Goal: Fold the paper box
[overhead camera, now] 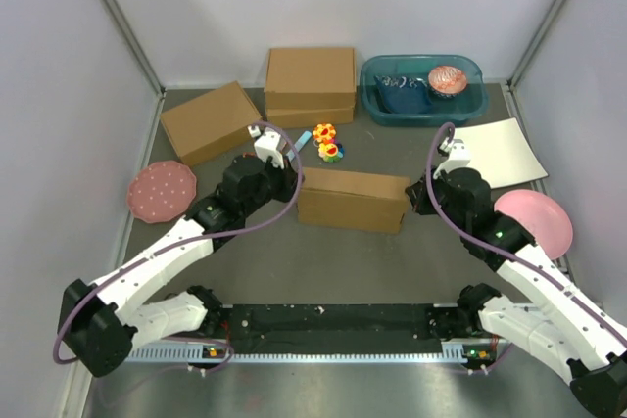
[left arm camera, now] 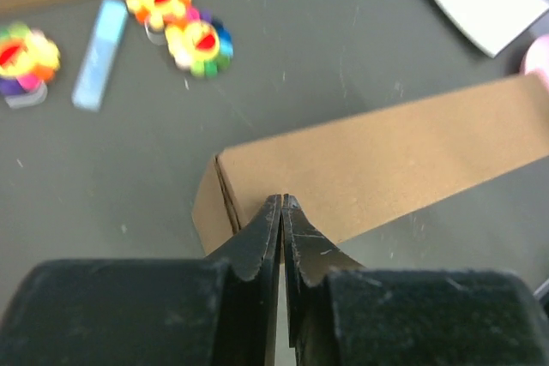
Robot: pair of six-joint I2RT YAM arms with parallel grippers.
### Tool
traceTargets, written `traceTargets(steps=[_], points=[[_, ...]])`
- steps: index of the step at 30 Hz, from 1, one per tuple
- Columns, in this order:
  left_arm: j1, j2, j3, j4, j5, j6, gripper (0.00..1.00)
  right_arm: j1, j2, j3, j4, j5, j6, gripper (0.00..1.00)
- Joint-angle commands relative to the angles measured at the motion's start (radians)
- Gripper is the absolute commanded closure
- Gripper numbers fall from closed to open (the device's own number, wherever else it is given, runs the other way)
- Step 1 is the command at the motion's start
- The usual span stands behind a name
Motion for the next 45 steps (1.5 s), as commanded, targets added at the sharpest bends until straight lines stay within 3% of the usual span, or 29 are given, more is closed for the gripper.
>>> traceTargets(steps=[1, 9, 14, 16, 17, 20, 21, 25, 31, 34, 41, 45], points=[[0.003, 0.013, -0.141, 0.03, 0.068, -0.06, 0.92, 0.008, 0.017, -0.038, -0.076, -0.024, -0.008, 1.0], [-0.001, -0.056, -0.238, 0.005, 0.081, -0.103, 0.98, 0.008, -0.022, -0.067, -0.085, -0.067, 0.012, 1.0], [-0.068, -0.211, -0.311, 0.012, 0.161, -0.057, 1.0, 0.008, -0.159, -0.144, -0.053, -0.288, 0.021, 1.0], [-0.118, -0.313, -0.311, -0.046, 0.155, 0.013, 1.0, 0.009, -0.227, -0.174, -0.033, -0.364, 0.023, 0.93], [-0.154, -0.35, -0.309, -0.066, 0.137, 0.027, 1.0, 0.009, -0.308, -0.177, -0.033, -0.366, 0.027, 0.8], [-0.167, -0.511, -0.308, -0.111, 0.098, 0.024, 0.76, 0.008, -0.414, -0.161, -0.047, -0.344, 0.047, 0.53], [-0.166, -0.58, -0.305, -0.116, 0.051, 0.006, 0.64, 0.009, -0.428, -0.141, -0.05, -0.33, 0.06, 0.48], [-0.164, -0.703, -0.292, -0.114, -0.07, -0.027, 0.45, 0.008, -0.438, -0.079, -0.054, -0.294, 0.083, 0.37], [-0.164, -0.74, -0.28, -0.18, -0.202, -0.069, 0.36, 0.009, -0.418, -0.069, -0.114, -0.181, 0.104, 0.31], [-0.164, -0.696, -0.301, -0.235, -0.241, -0.143, 0.27, 0.008, -0.338, -0.095, -0.174, -0.127, 0.15, 0.26], [-0.165, -0.463, -0.335, -0.295, -0.095, -0.25, 0.2, 0.008, -0.177, -0.211, -0.168, -0.3, 0.231, 0.11], [-0.166, -0.368, -0.39, -0.245, -0.043, -0.275, 0.17, 0.009, -0.175, -0.321, -0.085, -0.352, 0.271, 0.09]])
